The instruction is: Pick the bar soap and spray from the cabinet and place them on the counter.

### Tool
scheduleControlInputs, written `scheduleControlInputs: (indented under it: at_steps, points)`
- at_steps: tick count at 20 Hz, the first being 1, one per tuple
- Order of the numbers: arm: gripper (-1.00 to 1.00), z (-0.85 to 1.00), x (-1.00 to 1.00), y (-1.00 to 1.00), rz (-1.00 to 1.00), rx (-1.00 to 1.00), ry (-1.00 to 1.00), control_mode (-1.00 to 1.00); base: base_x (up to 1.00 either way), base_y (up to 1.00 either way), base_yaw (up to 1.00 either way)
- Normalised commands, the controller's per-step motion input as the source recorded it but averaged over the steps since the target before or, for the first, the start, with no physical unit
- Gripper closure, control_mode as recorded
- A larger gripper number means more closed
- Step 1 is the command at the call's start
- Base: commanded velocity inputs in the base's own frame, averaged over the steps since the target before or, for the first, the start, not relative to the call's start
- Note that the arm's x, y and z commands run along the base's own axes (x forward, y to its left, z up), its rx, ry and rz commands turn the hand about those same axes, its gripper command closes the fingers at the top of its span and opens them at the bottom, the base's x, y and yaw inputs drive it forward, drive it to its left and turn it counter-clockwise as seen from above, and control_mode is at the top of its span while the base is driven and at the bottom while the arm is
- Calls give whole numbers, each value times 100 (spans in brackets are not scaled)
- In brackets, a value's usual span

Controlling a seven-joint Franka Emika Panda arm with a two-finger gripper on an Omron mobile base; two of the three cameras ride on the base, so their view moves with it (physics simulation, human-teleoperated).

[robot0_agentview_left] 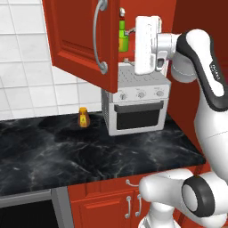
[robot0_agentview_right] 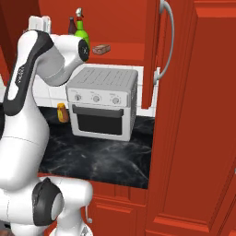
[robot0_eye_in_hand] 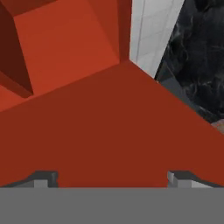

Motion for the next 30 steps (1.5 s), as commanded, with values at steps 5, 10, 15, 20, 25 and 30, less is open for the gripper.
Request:
scheduleControlInputs:
  at_steps: [5, 10, 15, 20, 25, 30]
  points:
    - [-100, 0, 22, 26, 15, 0, 0, -100, 0, 0, 0]
    - [-100, 0, 2, 39, 15, 0, 0, -100, 0, 0, 0]
    - [-100, 0, -17, 43, 14, 0, 0, -100, 0, 0, 0]
    - [-100, 0, -35, 46, 12, 0, 0, -100, 0, 0, 0]
    - [-100, 0, -30, 48, 11, 0, 0, -100, 0, 0, 0]
    - [-100, 0, -15, 51, 8, -1, 0, -100, 0, 0, 0]
